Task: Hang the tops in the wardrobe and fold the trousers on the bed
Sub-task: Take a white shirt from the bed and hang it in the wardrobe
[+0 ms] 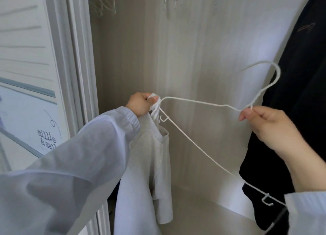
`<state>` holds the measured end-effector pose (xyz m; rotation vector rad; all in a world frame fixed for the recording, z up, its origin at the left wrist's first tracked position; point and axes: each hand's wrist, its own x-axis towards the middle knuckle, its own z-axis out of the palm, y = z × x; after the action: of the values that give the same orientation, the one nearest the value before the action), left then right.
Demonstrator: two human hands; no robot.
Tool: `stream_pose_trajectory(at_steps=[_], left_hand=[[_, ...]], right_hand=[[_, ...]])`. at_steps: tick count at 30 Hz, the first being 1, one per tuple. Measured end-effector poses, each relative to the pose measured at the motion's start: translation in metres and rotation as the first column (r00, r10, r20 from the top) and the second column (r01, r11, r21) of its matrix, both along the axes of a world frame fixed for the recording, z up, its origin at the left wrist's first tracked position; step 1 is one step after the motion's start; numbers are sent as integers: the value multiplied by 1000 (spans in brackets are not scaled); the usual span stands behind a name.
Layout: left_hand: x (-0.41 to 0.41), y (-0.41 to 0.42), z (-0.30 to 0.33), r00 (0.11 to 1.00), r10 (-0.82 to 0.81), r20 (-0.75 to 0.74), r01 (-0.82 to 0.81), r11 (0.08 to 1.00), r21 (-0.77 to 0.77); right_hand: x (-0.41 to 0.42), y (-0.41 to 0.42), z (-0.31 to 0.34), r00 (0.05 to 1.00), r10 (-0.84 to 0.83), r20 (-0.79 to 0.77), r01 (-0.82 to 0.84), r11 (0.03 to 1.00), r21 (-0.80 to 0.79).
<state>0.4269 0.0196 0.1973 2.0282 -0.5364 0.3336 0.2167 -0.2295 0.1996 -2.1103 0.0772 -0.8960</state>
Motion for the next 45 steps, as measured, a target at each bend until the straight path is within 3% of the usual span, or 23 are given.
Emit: stream_pose_trajectory(at_steps=[3, 8, 15, 18, 23, 26, 29, 31, 34, 38, 42, 45], left_hand=[[-6, -5, 5, 1000, 13, 26, -16, 996, 88], [-9, 4, 14, 997, -39, 73, 38, 999, 15], [-31, -1, 18, 955, -114, 273, 99, 993, 68], [-46, -15, 19, 924, -199, 326, 179, 980, 91], [-70, -44, 30, 917, -227, 328, 215, 974, 73], [-76, -49, 32, 894, -212, 394, 157, 973, 169], [-69, -37, 29, 805, -107, 583, -128, 929, 347], [-65, -29, 26, 776, -67, 627, -237, 891, 388], [-73, -36, 25, 762, -95, 640, -211, 899, 384], [-100, -62, 24, 699, -221, 680, -4, 950, 313], [-100, -64, 25, 687, -431, 585, 114, 859, 500], [-90, -51, 28, 654, -468, 595, -44, 761, 647]], right_hand=[[2, -8, 11, 997, 76, 1, -76, 995, 60], [9, -5, 16, 986, 166, -2, -163, 974, 157], [30, 4, -7, 990, 142, -19, -139, 986, 93], [37, 21, -19, 988, 133, -84, -134, 991, -5], [52, 57, -55, 993, -13, -115, -2, 992, -125], [51, 67, -67, 998, -10, -63, 11, 1000, 13], [39, 59, -55, 999, -43, 22, 37, 978, 206], [29, 48, -36, 996, -68, 60, 54, 977, 208], [28, 49, -24, 995, -63, 78, 48, 984, 173], [46, 78, -52, 998, -42, 43, 33, 981, 190], [50, 74, -55, 994, 5, 107, -43, 933, 357], [42, 60, -50, 985, 101, 137, -150, 895, 421]])
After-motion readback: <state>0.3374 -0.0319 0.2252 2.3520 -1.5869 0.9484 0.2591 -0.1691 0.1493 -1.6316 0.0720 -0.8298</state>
